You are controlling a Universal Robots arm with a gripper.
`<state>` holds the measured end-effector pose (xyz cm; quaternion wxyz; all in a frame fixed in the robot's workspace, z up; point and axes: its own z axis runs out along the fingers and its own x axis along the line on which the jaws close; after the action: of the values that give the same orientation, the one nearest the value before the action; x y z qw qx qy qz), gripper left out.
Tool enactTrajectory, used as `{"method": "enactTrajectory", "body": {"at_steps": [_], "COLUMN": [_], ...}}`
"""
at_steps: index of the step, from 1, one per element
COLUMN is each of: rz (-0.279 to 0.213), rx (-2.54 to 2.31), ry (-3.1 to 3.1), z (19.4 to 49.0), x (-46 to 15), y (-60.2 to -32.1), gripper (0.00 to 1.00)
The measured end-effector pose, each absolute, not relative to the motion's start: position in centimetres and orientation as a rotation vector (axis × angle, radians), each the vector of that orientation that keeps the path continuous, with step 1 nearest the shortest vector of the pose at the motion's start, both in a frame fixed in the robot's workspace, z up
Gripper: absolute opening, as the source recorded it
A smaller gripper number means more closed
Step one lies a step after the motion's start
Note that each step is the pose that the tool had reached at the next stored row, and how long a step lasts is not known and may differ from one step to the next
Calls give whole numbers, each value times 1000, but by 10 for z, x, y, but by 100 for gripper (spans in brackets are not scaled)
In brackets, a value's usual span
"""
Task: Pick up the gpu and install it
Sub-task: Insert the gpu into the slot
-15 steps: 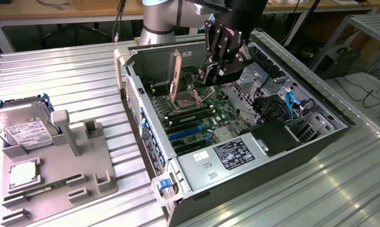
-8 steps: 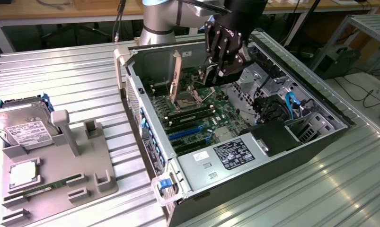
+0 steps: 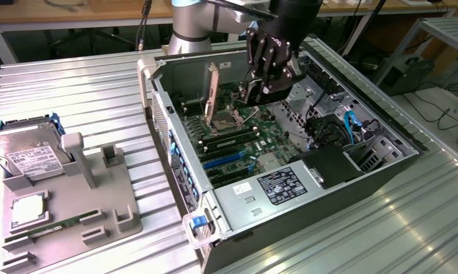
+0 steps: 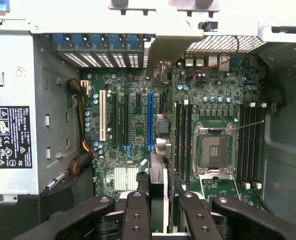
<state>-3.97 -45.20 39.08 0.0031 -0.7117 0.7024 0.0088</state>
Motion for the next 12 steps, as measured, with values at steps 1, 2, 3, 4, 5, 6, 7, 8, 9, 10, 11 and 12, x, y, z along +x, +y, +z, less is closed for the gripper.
{"method": "enactTrajectory", "body": {"at_steps": [1, 2, 3, 4, 5, 6, 7, 8, 9, 10, 11, 12], "rz": [28, 27, 27, 27, 27, 27, 27, 27, 27, 27, 27, 27], "rx": [-2231, -2231, -2231, -2231, -2231, -2231, -2231, -2231, -2231, -2231, -2231, -2231], "ry": [2202, 2202, 2202, 2202, 2202, 2202, 2202, 2202, 2202, 2202, 2202, 2202], "z": [390, 390, 390, 389, 389, 388, 388, 387, 387, 386, 386, 386], "x": [-40, -40, -40, -40, -40, -40, -40, -40, -40, -40, -40, -40], "y": [-452, -452, -452, -452, -452, -452, -452, -452, -452, -452, -452, -452], "gripper": [27, 27, 27, 27, 27, 27, 27, 27, 27, 27, 27, 27]}}
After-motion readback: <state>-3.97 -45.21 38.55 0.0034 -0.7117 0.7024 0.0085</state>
